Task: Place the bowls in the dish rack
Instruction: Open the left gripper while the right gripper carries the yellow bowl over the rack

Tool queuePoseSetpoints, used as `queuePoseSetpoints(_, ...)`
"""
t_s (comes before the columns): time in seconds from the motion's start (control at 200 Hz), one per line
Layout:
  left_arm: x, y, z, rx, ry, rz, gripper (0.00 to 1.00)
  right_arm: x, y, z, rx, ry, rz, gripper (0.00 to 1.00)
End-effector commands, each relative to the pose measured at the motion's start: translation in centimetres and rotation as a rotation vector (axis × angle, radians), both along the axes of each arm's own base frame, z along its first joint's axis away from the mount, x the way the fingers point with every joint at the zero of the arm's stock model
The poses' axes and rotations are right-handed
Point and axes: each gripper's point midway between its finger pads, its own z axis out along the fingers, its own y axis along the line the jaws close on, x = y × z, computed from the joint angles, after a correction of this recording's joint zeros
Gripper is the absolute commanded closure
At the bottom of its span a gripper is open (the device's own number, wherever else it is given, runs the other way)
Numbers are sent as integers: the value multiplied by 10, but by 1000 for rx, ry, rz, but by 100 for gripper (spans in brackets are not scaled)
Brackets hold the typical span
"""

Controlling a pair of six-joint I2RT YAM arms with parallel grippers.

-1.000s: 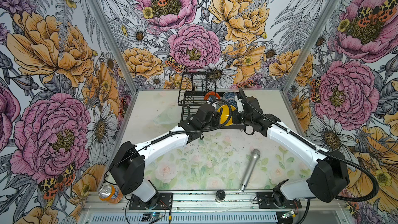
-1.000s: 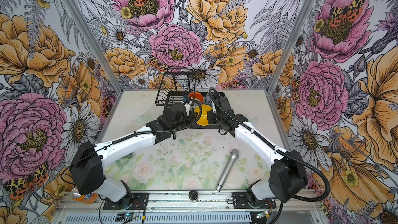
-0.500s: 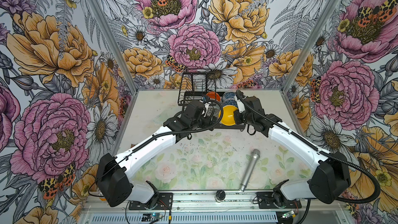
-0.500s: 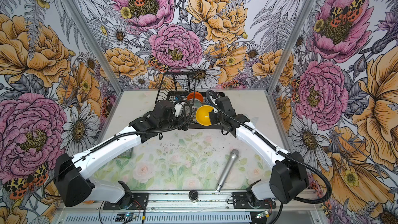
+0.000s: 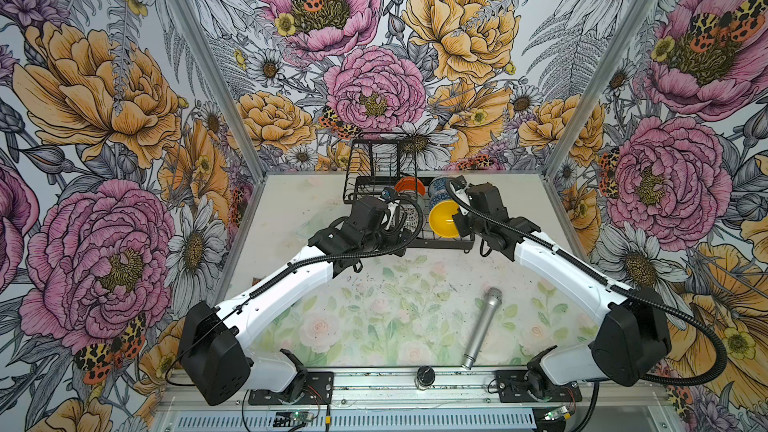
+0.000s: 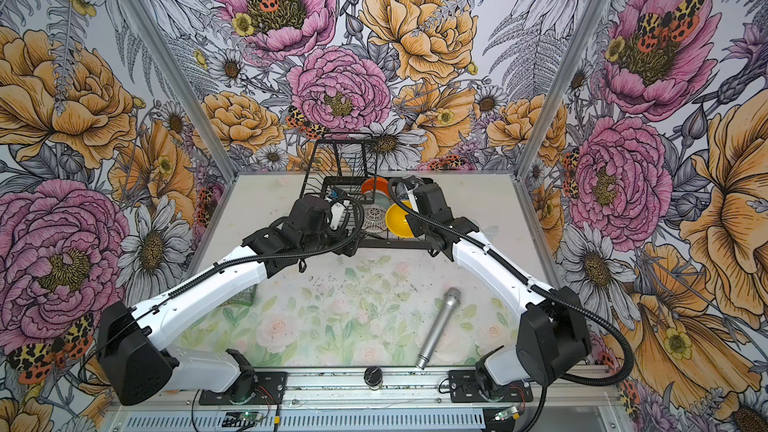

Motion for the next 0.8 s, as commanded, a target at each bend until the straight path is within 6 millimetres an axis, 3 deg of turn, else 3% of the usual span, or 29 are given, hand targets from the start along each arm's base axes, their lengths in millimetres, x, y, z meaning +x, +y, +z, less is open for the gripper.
queuePoseSetpoints(0.0, -2, 2, -1, -5, 7, -15, 1, 20, -6, 27, -72, -119, -29, 100)
queuePoseSetpoints(0.405, 3, 6, -6, -3, 24, -11, 1, 41, -19, 16, -280, -229, -97, 100)
queuePoseSetpoints(0.565, 4, 6, -10, 1, 33, -12, 1, 43, -16, 20, -327, -325, -64, 100)
queuePoseSetpoints(0.796, 5, 4, -14, 1, 44, -18, 1, 47, -13, 11, -423, -368, -17, 100)
